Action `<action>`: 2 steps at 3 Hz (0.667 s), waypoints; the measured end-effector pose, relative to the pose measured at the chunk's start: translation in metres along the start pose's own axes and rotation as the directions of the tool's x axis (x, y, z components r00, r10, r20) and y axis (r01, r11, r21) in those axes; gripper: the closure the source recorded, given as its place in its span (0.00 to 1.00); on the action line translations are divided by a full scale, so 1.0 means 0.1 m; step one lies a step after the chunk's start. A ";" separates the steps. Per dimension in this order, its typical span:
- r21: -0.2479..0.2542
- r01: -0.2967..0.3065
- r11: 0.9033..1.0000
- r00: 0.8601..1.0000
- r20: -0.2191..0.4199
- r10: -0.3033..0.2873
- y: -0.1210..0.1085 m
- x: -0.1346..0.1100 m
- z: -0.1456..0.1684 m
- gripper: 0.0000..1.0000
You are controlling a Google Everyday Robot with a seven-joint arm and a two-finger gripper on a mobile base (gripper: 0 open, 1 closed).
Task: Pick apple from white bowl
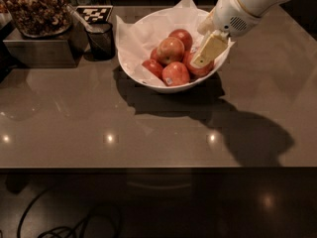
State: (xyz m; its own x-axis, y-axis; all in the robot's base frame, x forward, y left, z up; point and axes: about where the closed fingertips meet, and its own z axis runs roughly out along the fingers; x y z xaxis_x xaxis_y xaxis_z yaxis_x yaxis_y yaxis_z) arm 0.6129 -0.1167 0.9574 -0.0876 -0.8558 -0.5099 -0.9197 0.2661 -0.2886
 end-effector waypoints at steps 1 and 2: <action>-0.037 -0.040 0.999 0.999 0.014 0.040 0.04 0.09 0.12 0.35; -0.056 -0.072 0.996 0.997 0.020 0.074 0.06 0.16 0.19 0.37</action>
Offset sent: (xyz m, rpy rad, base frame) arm -0.0008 -0.0112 -0.0344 0.0776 0.1029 -0.0497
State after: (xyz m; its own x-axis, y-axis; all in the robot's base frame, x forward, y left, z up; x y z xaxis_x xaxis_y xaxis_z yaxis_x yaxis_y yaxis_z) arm 0.6128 -0.1206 0.9318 -0.1475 -0.8250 -0.5456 -0.9308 0.3022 -0.2054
